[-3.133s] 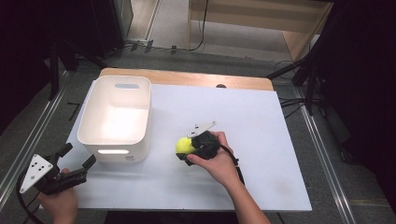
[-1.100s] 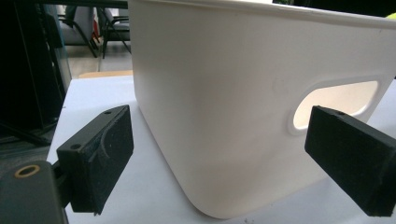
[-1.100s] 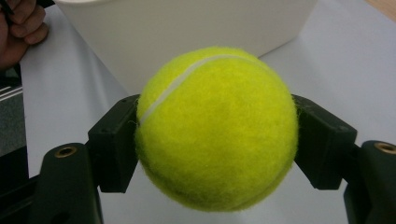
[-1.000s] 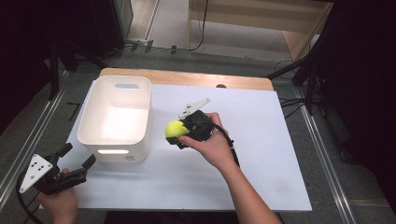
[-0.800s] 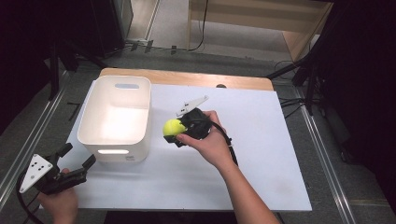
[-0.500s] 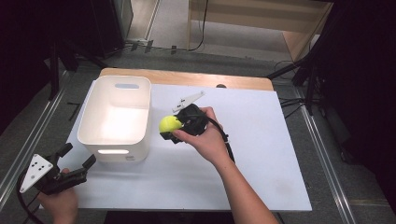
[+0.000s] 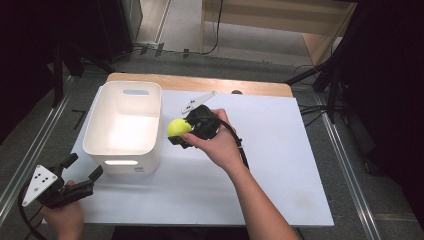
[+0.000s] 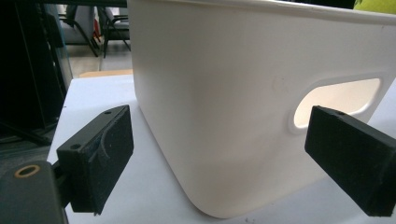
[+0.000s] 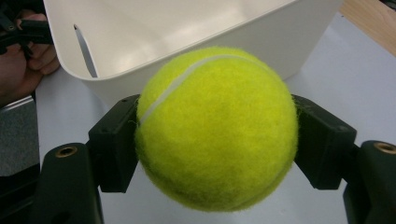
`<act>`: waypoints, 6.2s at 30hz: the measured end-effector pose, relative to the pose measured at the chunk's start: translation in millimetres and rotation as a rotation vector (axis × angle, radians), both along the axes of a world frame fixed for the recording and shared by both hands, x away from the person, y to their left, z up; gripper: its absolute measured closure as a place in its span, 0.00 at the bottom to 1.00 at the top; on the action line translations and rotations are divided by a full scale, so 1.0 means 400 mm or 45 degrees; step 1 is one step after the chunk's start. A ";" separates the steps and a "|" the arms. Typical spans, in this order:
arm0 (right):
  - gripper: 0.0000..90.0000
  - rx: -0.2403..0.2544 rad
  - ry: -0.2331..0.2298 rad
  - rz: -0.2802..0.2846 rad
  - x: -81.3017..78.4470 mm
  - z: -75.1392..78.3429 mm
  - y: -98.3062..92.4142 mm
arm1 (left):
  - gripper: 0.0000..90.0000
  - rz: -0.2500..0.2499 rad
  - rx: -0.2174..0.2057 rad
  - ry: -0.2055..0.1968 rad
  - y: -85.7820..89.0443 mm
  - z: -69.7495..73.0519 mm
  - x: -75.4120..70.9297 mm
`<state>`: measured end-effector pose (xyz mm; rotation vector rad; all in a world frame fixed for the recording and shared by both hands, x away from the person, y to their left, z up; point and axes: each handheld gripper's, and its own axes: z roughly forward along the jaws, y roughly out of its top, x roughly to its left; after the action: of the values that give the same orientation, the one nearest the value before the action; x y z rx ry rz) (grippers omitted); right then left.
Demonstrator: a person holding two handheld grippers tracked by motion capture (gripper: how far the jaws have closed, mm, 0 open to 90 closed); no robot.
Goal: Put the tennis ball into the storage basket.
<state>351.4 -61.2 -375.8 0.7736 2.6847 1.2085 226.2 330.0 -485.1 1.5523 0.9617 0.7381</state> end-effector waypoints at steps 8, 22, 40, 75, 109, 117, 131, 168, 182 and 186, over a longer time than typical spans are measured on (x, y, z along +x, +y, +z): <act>0.27 0.002 -0.008 0.002 0.008 0.018 0.006 | 0.09 0.004 0.007 0.000 0.000 0.000 0.001; 0.27 0.019 -0.024 0.014 0.013 0.044 0.021 | 0.09 0.001 0.011 0.000 -0.001 0.000 0.001; 0.27 0.047 -0.041 0.048 0.027 0.066 0.074 | 0.09 0.000 0.009 0.002 -0.001 0.000 0.001; 0.27 0.047 -0.038 0.128 0.041 0.054 0.195 | 0.09 0.002 0.005 0.005 -0.002 0.000 0.003; 0.00 0.198 -0.098 0.040 -0.009 0.021 0.113 | 0.09 0.003 0.009 0.014 -0.002 0.000 0.004; 0.00 0.193 -0.137 -0.015 -0.035 0.015 0.071 | 0.09 0.003 0.008 0.014 -0.002 0.000 0.004; 0.00 0.192 -0.141 -0.075 -0.070 -0.027 0.015 | 0.09 0.003 0.018 0.011 -0.003 0.000 0.004; 0.00 0.231 -0.192 -0.268 -0.144 -0.113 -0.201 | 0.09 0.004 0.043 0.009 -0.011 -0.001 0.005; 0.00 0.249 -0.194 -0.327 -0.170 -0.140 -0.274 | 0.09 0.005 0.071 0.014 -0.015 -0.002 0.004; 0.00 0.252 -0.196 -0.341 -0.175 -0.143 -0.298 | 0.09 0.007 0.074 0.015 -0.018 -0.002 0.005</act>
<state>281.3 -180.3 -433.0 0.9844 2.2767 1.4115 228.0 322.9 -486.0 1.6066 0.9611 0.7677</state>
